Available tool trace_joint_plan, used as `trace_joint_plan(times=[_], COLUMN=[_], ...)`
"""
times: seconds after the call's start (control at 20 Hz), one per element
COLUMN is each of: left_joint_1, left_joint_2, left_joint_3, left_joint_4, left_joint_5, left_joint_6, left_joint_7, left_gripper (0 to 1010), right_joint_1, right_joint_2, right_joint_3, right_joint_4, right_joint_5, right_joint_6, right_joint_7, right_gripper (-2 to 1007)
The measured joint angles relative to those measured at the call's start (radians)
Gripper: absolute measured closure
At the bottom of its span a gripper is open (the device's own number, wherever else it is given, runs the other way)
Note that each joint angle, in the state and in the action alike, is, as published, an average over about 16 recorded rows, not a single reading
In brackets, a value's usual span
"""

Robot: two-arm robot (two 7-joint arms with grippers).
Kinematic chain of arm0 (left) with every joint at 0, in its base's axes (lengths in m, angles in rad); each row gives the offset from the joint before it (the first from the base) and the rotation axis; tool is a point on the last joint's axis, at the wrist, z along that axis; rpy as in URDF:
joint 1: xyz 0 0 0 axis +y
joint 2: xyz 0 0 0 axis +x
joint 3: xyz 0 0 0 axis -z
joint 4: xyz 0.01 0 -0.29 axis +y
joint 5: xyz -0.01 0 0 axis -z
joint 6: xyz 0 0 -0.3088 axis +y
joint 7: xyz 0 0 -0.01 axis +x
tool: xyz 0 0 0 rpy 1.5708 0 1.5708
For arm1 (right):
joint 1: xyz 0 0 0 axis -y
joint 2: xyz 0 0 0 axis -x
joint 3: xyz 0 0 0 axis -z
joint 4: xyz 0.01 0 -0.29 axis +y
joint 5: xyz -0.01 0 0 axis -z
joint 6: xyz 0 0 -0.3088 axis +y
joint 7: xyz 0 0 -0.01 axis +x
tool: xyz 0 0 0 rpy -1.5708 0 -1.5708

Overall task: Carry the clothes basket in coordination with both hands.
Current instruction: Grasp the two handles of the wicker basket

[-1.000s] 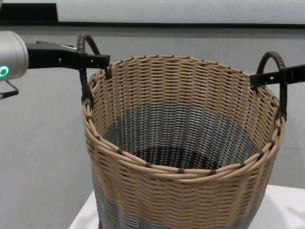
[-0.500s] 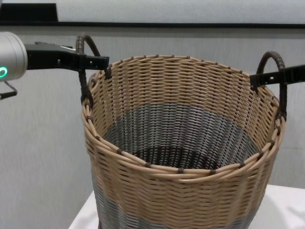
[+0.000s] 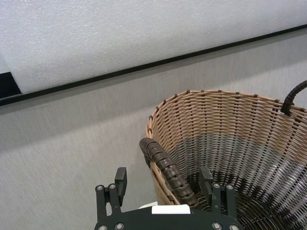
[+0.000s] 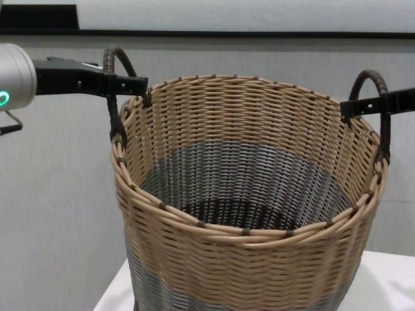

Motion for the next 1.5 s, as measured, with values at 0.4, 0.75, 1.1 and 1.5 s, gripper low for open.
trace_joint_plan(times=[0.4, 0.75, 1.1, 1.5], left_joint_1=[0.001, 0.001, 0.002, 0.002], left_joint_2=[0.001, 0.002, 0.002, 0.0], left_joint_3=[0.001, 0.001, 0.001, -0.002], left_joint_4=[-0.002, -0.002, -0.003, -0.004], left_joint_5=[0.001, 0.002, 0.002, 0.003], left_joint_6=[0.001, 0.002, 0.002, 0.003], left_joint_7=[0.001, 0.001, 0.002, -0.002], left_gripper=[174, 406, 656, 883], right_joint_1=[0.0, 0.0, 0.0, 0.0], right_joint_2=[0.0, 0.0, 0.0, 0.002], right_joint_3=[0.0, 0.0, 0.0, 0.0], right_joint_4=[0.0, 0.0, 0.0, -0.003], right_joint_5=[0.0, 0.0, 0.0, 0.0], right_joint_6=[0.0, 0.0, 0.0, -0.004], right_joint_7=[0.0, 0.0, 0.0, 0.01], right_gripper=[263, 509, 748, 937])
